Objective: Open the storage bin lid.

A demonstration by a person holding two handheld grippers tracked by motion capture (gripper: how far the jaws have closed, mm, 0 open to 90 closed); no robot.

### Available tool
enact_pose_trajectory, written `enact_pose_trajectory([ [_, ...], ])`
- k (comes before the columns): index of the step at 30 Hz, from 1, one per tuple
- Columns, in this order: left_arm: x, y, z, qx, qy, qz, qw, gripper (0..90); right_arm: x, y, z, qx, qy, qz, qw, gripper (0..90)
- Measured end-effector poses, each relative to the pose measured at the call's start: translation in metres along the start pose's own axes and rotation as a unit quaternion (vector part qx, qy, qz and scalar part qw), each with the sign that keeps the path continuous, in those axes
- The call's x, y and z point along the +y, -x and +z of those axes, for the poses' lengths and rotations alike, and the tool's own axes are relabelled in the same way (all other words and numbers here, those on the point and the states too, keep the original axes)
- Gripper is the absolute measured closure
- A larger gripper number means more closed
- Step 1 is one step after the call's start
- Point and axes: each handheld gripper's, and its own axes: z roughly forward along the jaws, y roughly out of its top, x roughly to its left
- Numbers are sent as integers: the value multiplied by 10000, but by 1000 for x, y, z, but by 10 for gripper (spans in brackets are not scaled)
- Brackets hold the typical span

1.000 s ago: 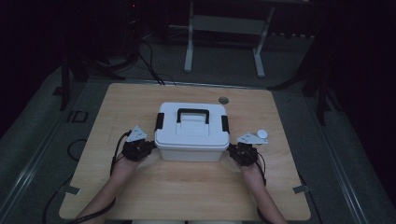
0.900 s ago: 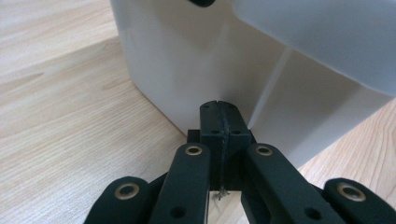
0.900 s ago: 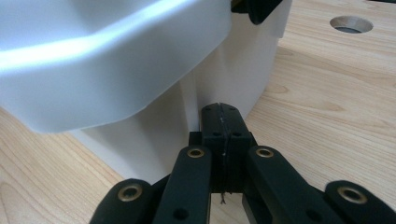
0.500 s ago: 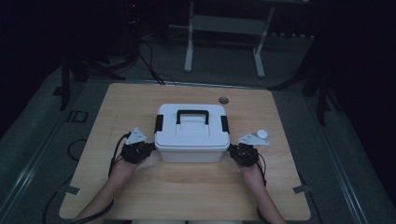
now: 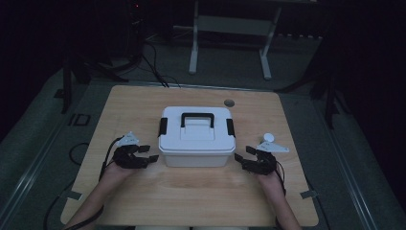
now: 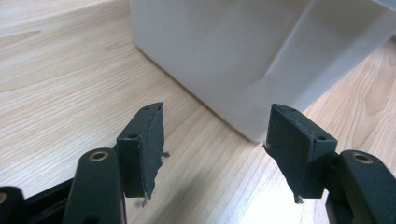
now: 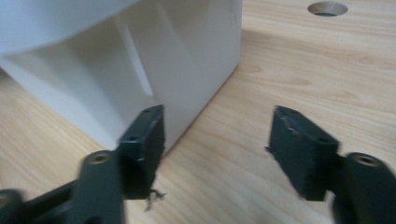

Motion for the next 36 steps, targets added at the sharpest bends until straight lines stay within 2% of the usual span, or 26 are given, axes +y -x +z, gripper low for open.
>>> enact_pose_trajectory([
  [1,0,0,0,0,0,0,10000,369,0,0,0,0,0,0,10000,307],
  [2,1,-1,-2,-133,-37,-3,9999,349,-4,2,-3,109,-1,73,9999,246],
  [3,2,0,-6,-76,-63,48,9999,346,-5,2,-4,155,-31,72,9998,192],
  [4,3,-1,-7,-127,-80,55,9999,346,-7,2,-5,188,-59,39,9998,164],
  [7,5,-3,-15,-175,-101,54,9998,322,-12,3,-10,283,-102,66,9995,164],
  [12,9,-5,-23,-219,-105,90,9997,296,-20,2,-15,324,-175,-71,9993,140],
  [13,16,-6,-30,-286,-68,156,9994,293,-23,0,-20,348,-169,-156,9991,141],
  [16,24,-7,-36,-304,-66,246,9992,285,-26,-1,-26,421,-139,-196,9988,142],
  [17,27,-7,-37,-369,-49,247,9990,278,-27,-2,-28,433,-137,-216,9987,142],
  [23,47,-5,-47,-510,172,387,9978,278,-34,-2,-32,523,-202,-184,9983,142],
  [24,47,-5,-47,-510,172,387,9978,278,-35,-2,-32,536,-203,-158,9982,143],
  [25,56,-2,-49,-494,216,502,9973,278,-35,-2,-32,537,-218,-153,9982,143],
  [32,84,6,-51,-511,270,762,9954,279,-37,-2,-31,600,-209,-129,9979,143],
  [34,88,7,-50,-468,268,780,9955,279,-38,-2,-31,613,-229,-149,9977,143],
  [36,92,7,-49,-520,254,796,9951,279,-38,-2,-31,613,-229,-149,9977,143],
])
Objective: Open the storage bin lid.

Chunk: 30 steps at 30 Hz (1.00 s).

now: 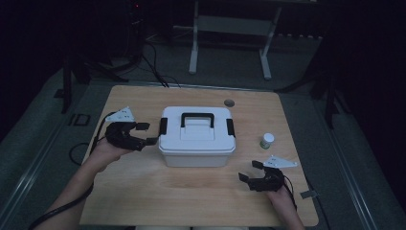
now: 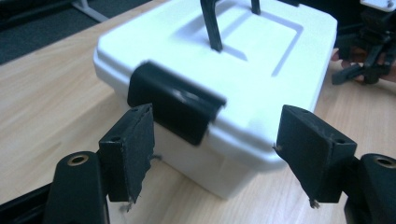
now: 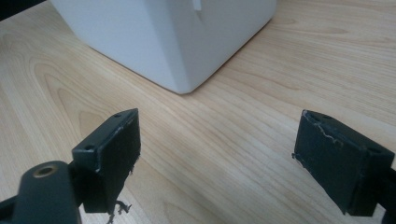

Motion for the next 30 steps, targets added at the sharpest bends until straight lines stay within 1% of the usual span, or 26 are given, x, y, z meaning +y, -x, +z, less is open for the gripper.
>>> enact_pose_trajectory([
  [1,7,0,3,79,-38,76,9999,279,0,0,0,16,-2,19,10000,143],
  [2,10,0,5,47,-60,87,9999,279,-1,0,0,26,3,18,10000,143],
  [3,13,0,6,104,-64,131,9998,279,-1,0,0,30,5,13,10000,143],
  [4,18,-2,9,57,-42,137,9999,280,-1,0,0,55,15,16,10000,143],
  [5,18,-2,9,57,-42,137,9999,280,-1,-1,0,52,10,14,10000,144],
  [6,23,-2,13,132,-72,181,9997,280,-2,0,0,60,8,13,10000,143],
  [8,25,-2,15,121,-98,219,9996,280,-2,0,0,68,8,12,10000,143],
  [10,33,-2,20,124,-106,303,9994,281,-2,-1,1,79,-22,-6,10000,144],
  [11,33,-2,20,124,-106,303,9994,280,-2,-1,1,79,-22,-6,10000,144],
  [12,38,-1,25,99,-120,326,9993,281,-3,-1,1,90,-25,-7,10000,143],
  [13,38,-1,25,99,-120,326,9993,281,-3,-1,1,90,-25,-7,10000,143],
  [14,41,-1,27,128,-155,362,9991,281,-3,-1,2,105,-31,-7,9999,143],
  [15,45,-1,33,86,-214,396,9990,281,-3,-1,2,110,-36,-10,9999,144],
  [16,47,0,36,138,-228,442,9987,281,-3,-1,2,120,-41,-11,9999,143],
  [18,49,0,38,121,-244,463,9986,282,-4,-2,3,124,-50,-22,9999,143],
  [19,52,1,43,129,-270,472,9984,283,-4,-2,3,131,-55,-23,9999,144],
  [20,54,1,46,79,-293,490,9983,283,-4,-2,3,136,-55,-23,9999,143],
  [21,55,2,49,100,-303,517,9982,284,-4,-2,3,135,-60,-26,9999,143],
  [22,56,2,51,74,-323,508,9982,284,-4,-2,3,129,-59,-31,9999,144],
  [24,56,2,51,74,-323,508,9982,290,-4,-2,3,141,-52,-31,9999,144],
  [25,59,2,58,38,-353,517,9980,310,-4,-1,3,138,-55,-25,9999,144],
  [26,59,2,58,38,-353,517,9980,310,-4,-1,3,133,-50,-21,9999,144],
  [27,62,2,63,27,-381,527,9979,310,-5,-1,2,150,-50,-11,9999,144],
  [29,65,3,67,-15,-404,527,9978,310,-5,-1,3,141,-59,-33,9999,144],
  [30,66,3,69,4,-430,554,9975,310,-5,-1,3,143,-59,-40,9999,144],
])
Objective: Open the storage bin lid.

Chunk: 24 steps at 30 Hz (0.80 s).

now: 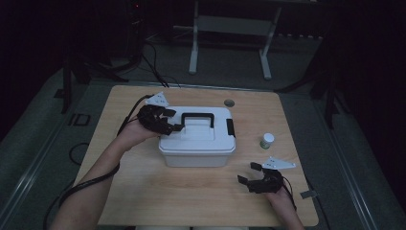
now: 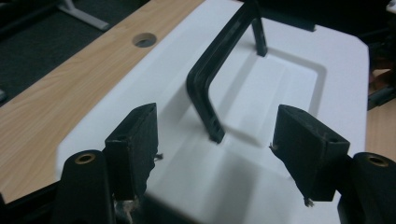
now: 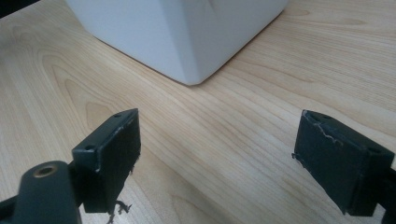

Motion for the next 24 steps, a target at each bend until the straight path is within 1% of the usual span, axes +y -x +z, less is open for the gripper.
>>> enact_pose_trajectory([
  [1,0,0,0,0,0,0,10000,310,0,0,0,0,0,0,10000,144],
  [2,3,-1,4,-49,-12,-12,10000,310,0,0,0,15,-8,4,10000,143],
  [3,5,-1,5,-35,-28,-18,10000,310,0,0,0,14,-11,-5,10000,143],
  [4,7,-2,7,-99,-39,-11,9999,310,-1,0,0,14,-18,4,10000,144],
  [6,7,-2,7,-99,-39,-11,9999,311,-1,1,0,18,-12,9,10000,144],
  [7,13,-2,11,-148,-59,-3,9999,330,-1,1,0,20,-23,-8,10000,144],
  [8,13,-2,11,-148,-59,-3,9999,337,-2,1,0,16,-24,0,10000,144],
  [9,16,-2,15,-196,-83,21,9998,339,-2,2,0,26,-21,9,10000,144],
  [10,18,-2,16,-206,-93,30,9997,368,-2,2,0,28,-19,7,10000,144],
  [11,19,-2,18,-212,-96,39,9997,380,-2,2,0,22,-22,-5,10000,144],
  [12,21,-2,19,-280,-111,33,9995,388,-2,2,-1,23,-21,-1,10000,144],
  [15,24,-2,25,-373,-158,19,9992,433,-3,2,-1,28,-33,-6,10000,144],
  [18,26,-2,30,-395,-241,16,9989,462,-4,2,0,28,-49,5,10000,144],
  [21,26,-5,33,-364,-270,51,9990,523,-4,3,-1,36,-44,6,10000,145],
  [23,26,-6,33,-371,-255,37,9990,564,-4,2,-1,42,-40,12,10000,145],
  [24,26,-7,33,-349,-267,79,9990,588,-4,2,-1,47,-41,11,10000,145],
])
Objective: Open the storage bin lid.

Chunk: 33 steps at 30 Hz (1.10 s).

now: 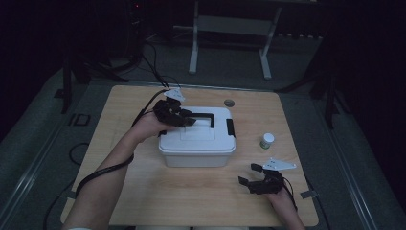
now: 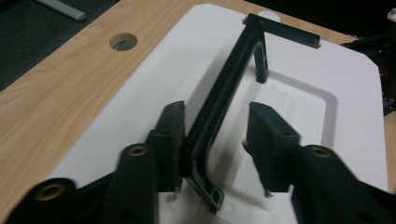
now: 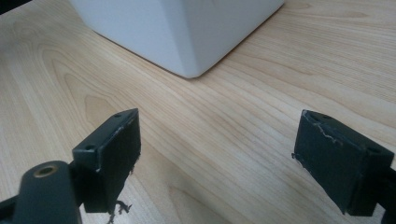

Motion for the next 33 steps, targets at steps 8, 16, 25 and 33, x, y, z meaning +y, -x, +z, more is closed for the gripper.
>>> enact_pose_trajectory([
  [8,0,-2,-3,-136,0,322,9994,711,0,0,1,19,-7,-13,10000,146],
  [16,-2,2,-7,-292,21,877,9957,758,0,-1,1,30,-12,-20,10000,146],
  [25,-3,6,-8,-317,27,1439,9891,791,-1,-1,1,26,8,5,10000,146],
  [33,-2,8,-9,-372,101,1600,9864,833,-1,-1,0,30,20,23,10000,146],
])
